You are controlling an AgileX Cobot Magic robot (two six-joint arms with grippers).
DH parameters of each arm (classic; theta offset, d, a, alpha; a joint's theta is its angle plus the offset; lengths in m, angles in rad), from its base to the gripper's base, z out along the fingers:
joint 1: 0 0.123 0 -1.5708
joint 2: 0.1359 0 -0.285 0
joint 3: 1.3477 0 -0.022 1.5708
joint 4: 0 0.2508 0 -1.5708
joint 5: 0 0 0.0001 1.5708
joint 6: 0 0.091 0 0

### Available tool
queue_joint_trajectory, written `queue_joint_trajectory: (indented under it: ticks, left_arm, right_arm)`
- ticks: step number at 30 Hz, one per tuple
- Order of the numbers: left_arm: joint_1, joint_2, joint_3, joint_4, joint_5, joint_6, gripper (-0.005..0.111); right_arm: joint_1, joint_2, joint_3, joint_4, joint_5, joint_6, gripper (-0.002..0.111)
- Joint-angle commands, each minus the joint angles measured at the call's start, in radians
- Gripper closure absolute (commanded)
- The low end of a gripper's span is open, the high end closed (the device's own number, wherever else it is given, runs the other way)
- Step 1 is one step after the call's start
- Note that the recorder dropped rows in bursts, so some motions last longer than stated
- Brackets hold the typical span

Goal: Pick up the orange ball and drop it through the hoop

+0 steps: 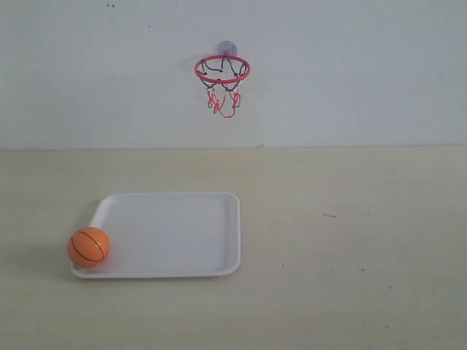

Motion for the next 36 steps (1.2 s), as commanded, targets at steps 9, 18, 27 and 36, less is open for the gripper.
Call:
queue_joint_trajectory:
  ticks: [9,18,27,36]
  left_arm:
    - [0.002,0.226,-0.098,-0.045,-0.010,-0.186,0.103]
    - [0.002,0.643,-0.521,0.016,0.791,-0.077,0.103]
    - [0.002,1.126,-0.845,-0.110,1.312,0.316,0.103]
    - [0.002,1.456,-0.847,-0.181,1.275,0.450,0.056]
  right_arm:
    - [-0.008,-0.005,0.000,-0.009,-0.013,-0.003,0.107]
    - [-0.008,-0.005,0.000,-0.009,-0.013,-0.003,0.107]
    - [-0.008,-0.005,0.000,-0.009,-0.013,-0.003,0.107]
    - [-0.008,-0.005,0.000,-0.009,-0.013,-0.003,0.107]
